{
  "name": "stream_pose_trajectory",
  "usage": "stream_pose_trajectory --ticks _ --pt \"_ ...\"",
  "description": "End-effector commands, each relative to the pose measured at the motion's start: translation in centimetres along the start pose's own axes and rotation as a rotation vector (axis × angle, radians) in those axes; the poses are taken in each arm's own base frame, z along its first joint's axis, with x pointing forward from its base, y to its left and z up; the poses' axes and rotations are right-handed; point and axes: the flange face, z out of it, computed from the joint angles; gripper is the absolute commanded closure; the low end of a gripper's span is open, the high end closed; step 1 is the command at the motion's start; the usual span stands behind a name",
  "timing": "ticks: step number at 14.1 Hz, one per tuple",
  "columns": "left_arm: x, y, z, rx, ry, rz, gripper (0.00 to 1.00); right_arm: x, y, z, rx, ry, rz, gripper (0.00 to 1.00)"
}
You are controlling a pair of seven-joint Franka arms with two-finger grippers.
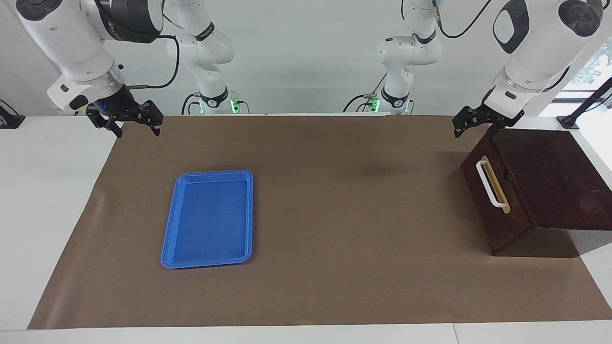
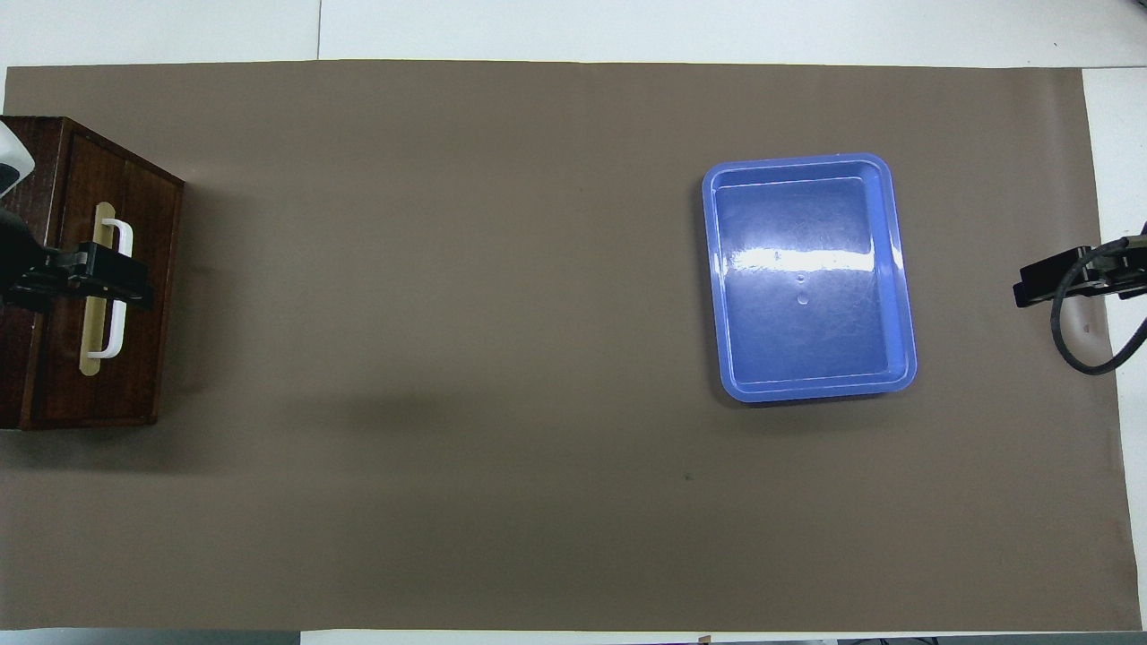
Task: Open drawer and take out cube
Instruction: 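Grasp the white drawer handle with the left gripper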
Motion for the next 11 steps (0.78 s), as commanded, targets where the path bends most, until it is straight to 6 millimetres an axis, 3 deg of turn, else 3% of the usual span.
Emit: stream_pose_trajectory --ticks 1,6,8,11 --pt "0.2 0.7 -0.5 -0.015 0.009 0.014 0.00 -0.6 0.1 0.0 -0.011 -0.006 0.002 0.00" --pt "0.4 0.9 -0.7 -0.006 0.057 0.023 0.00 -0.5 0.1 0.0 -0.012 -0.004 0.002 0.00" --pt "1.1 2.1 0.3 0.067 0.105 0.058 0.00 -0.5 0.1 -0.1 -0.012 -0.003 -0.001 0.00" --pt "2.0 3.5 3.4 0.173 0.133 0.110 0.00 -0.5 -0.1 -0.1 -0.018 -0.003 -0.009 0.00"
